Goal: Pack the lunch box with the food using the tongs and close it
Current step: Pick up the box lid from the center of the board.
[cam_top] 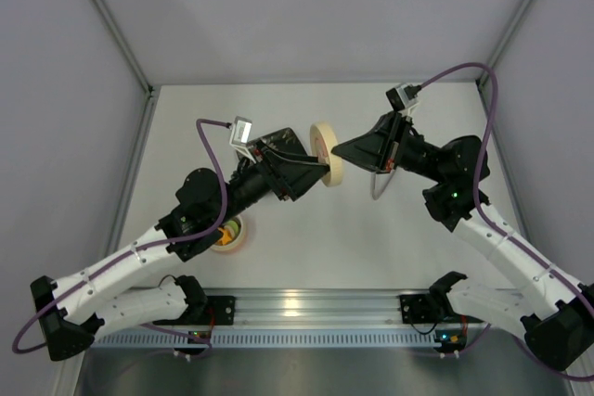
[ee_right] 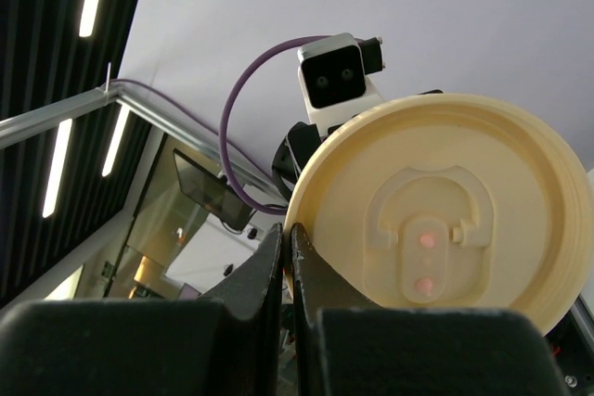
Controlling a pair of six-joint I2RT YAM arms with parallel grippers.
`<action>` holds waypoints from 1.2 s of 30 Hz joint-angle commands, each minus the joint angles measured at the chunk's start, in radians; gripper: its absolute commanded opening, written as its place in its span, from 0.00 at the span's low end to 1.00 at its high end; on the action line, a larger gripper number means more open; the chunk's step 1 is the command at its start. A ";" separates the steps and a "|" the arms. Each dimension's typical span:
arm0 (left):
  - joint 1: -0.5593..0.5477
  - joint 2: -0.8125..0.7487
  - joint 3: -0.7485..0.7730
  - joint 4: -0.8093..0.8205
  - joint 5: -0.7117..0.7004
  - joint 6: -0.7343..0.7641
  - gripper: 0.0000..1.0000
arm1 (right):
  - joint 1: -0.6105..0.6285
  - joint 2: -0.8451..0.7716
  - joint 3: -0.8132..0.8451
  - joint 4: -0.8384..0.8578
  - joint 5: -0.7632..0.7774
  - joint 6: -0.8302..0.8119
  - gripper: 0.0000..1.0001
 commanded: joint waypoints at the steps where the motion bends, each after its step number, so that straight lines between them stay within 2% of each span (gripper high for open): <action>1: -0.003 -0.012 0.043 0.051 0.012 0.009 0.43 | -0.008 -0.005 0.000 0.074 -0.006 0.000 0.00; 5: -0.004 -0.015 0.043 0.049 0.014 0.005 0.33 | -0.008 -0.006 -0.003 0.073 -0.006 -0.003 0.00; 11: -0.003 -0.028 0.042 0.039 0.012 0.003 0.21 | -0.009 -0.019 -0.001 0.037 0.003 -0.040 0.08; 14: -0.003 -0.037 0.042 0.025 0.004 0.009 0.15 | -0.008 -0.037 0.016 -0.050 0.018 -0.104 0.12; 18: -0.004 -0.044 0.040 0.011 0.000 0.014 0.08 | -0.008 -0.069 0.069 -0.269 0.055 -0.240 0.22; 22: -0.003 -0.046 0.039 0.006 -0.003 0.016 0.00 | -0.008 -0.086 0.095 -0.371 0.089 -0.304 0.29; 25: -0.004 -0.049 0.039 0.002 -0.008 0.017 0.00 | -0.008 -0.095 0.109 -0.443 0.113 -0.345 0.40; 28: -0.004 -0.054 0.039 -0.007 -0.014 0.020 0.00 | -0.008 -0.109 0.128 -0.533 0.156 -0.402 0.45; 33: -0.004 -0.064 0.037 -0.026 -0.026 0.029 0.00 | -0.008 -0.140 0.180 -0.722 0.259 -0.521 0.47; 36: -0.003 -0.077 0.034 -0.047 -0.042 0.040 0.00 | -0.008 -0.178 0.217 -0.857 0.389 -0.590 0.47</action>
